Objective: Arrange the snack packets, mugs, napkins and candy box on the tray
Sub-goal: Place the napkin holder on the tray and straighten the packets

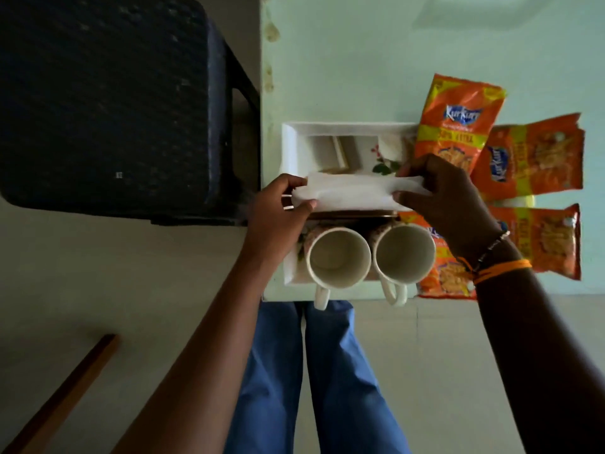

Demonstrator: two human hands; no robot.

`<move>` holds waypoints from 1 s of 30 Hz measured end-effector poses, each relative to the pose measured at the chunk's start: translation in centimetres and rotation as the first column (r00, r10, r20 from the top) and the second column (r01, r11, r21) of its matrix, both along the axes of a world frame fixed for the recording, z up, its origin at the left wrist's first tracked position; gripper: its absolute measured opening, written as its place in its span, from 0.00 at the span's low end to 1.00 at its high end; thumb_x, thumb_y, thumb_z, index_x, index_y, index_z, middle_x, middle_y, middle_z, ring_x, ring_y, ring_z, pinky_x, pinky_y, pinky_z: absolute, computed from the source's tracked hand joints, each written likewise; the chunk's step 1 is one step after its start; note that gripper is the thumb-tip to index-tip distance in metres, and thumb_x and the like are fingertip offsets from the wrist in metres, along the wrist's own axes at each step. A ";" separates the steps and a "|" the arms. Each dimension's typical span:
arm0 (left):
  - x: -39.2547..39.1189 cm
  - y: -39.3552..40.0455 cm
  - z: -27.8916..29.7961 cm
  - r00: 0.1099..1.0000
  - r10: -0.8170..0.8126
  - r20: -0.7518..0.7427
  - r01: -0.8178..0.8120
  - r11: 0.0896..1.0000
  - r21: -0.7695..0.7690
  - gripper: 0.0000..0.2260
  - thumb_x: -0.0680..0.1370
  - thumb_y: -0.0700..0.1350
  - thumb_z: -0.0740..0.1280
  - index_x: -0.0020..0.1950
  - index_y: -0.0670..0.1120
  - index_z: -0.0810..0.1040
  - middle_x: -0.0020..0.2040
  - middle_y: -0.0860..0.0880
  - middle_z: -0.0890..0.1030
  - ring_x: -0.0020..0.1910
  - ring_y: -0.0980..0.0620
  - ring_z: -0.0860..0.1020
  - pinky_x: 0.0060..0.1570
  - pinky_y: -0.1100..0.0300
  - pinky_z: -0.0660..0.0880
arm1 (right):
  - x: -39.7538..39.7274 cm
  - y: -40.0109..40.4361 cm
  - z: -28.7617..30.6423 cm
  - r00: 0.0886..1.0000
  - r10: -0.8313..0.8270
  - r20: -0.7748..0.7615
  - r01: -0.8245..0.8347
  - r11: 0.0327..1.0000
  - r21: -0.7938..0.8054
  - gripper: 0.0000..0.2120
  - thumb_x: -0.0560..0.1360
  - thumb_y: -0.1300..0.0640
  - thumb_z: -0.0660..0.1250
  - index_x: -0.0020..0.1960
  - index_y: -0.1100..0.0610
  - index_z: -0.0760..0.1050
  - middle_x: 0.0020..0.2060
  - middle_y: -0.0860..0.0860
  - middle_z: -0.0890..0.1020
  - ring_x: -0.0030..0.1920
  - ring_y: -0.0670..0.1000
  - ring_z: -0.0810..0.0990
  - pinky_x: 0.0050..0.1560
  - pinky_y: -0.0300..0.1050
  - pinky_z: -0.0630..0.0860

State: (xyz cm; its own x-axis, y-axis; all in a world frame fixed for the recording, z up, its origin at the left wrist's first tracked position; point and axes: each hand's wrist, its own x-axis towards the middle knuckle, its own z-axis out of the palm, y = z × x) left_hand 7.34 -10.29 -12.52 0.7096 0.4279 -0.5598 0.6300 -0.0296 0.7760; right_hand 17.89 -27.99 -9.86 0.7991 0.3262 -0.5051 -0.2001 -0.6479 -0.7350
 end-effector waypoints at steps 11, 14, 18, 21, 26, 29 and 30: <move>-0.3 -2.6 0.2 0.990 -0.009 -0.139 0.025 0.993 0.112 0.16 0.75 0.36 0.61 0.62 0.46 0.72 0.62 0.45 0.76 0.61 0.47 0.74 0.63 0.52 0.71 | -2.3 -1.2 -2.1 0.977 -0.153 0.146 0.156 0.988 -0.008 0.13 0.69 0.70 0.68 0.53 0.64 0.76 0.52 0.58 0.81 0.54 0.55 0.80 0.56 0.45 0.76; -0.5 -3.0 0.9 0.994 -0.004 -0.107 0.020 0.989 0.148 0.17 0.75 0.36 0.61 0.63 0.47 0.72 0.63 0.46 0.75 0.62 0.49 0.73 0.62 0.56 0.70 | -2.1 -1.8 -1.9 0.976 -0.188 0.107 0.185 0.982 0.036 0.11 0.71 0.71 0.66 0.53 0.66 0.76 0.52 0.58 0.81 0.54 0.54 0.80 0.57 0.44 0.77; -0.4 -3.7 1.8 0.999 -0.024 -0.024 0.029 0.967 0.252 0.17 0.75 0.36 0.62 0.63 0.46 0.71 0.65 0.47 0.73 0.62 0.54 0.71 0.63 0.58 0.69 | -1.6 -3.2 -1.4 0.962 -0.245 0.121 0.238 0.969 0.070 0.09 0.72 0.70 0.65 0.51 0.66 0.77 0.47 0.54 0.81 0.49 0.49 0.80 0.48 0.31 0.77; 0.2 -4.6 2.6 0.997 -0.068 0.030 0.055 0.947 0.318 0.16 0.76 0.38 0.63 0.64 0.45 0.71 0.65 0.48 0.73 0.62 0.58 0.69 0.62 0.62 0.68 | -1.1 -4.7 -1.5 0.954 -0.243 0.178 0.243 0.970 0.024 0.09 0.72 0.69 0.66 0.52 0.64 0.77 0.49 0.54 0.81 0.50 0.48 0.79 0.47 0.29 0.75; 2.3 -7.1 3.4 0.982 -0.179 0.065 0.136 0.900 0.414 0.15 0.75 0.38 0.63 0.62 0.45 0.72 0.62 0.47 0.75 0.62 0.53 0.71 0.58 0.67 0.65 | 0.6 -6.5 -3.0 0.926 -0.130 0.355 0.209 0.958 -0.194 0.17 0.71 0.67 0.65 0.59 0.58 0.74 0.61 0.57 0.75 0.62 0.56 0.73 0.59 0.44 0.71; 3.2 -8.9 3.9 0.968 -0.239 0.080 0.185 0.888 0.421 0.15 0.75 0.38 0.63 0.62 0.45 0.72 0.61 0.46 0.75 0.62 0.51 0.72 0.60 0.63 0.68 | 2.0 -6.5 -4.5 0.913 0.065 0.403 0.077 0.942 -0.328 0.24 0.70 0.70 0.63 0.64 0.53 0.71 0.68 0.58 0.67 0.68 0.60 0.64 0.60 0.46 0.67; 3.5 -9.6 4.1 0.959 -0.272 0.081 0.214 0.880 0.424 0.15 0.75 0.38 0.63 0.61 0.44 0.72 0.61 0.46 0.75 0.63 0.51 0.72 0.61 0.61 0.68 | 2.6 -6.5 -5.0 0.907 0.126 0.403 0.034 0.929 -0.368 0.25 0.71 0.69 0.63 0.65 0.52 0.70 0.70 0.58 0.65 0.69 0.61 0.62 0.60 0.48 0.68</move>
State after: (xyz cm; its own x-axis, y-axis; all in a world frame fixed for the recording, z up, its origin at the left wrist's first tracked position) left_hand 10.82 -19.91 -8.42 0.8766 0.4013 -0.2657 0.4526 -0.4996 0.7386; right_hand 20.46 -34.50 -14.86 0.9481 0.2283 -0.2214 0.1054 -0.8824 -0.4585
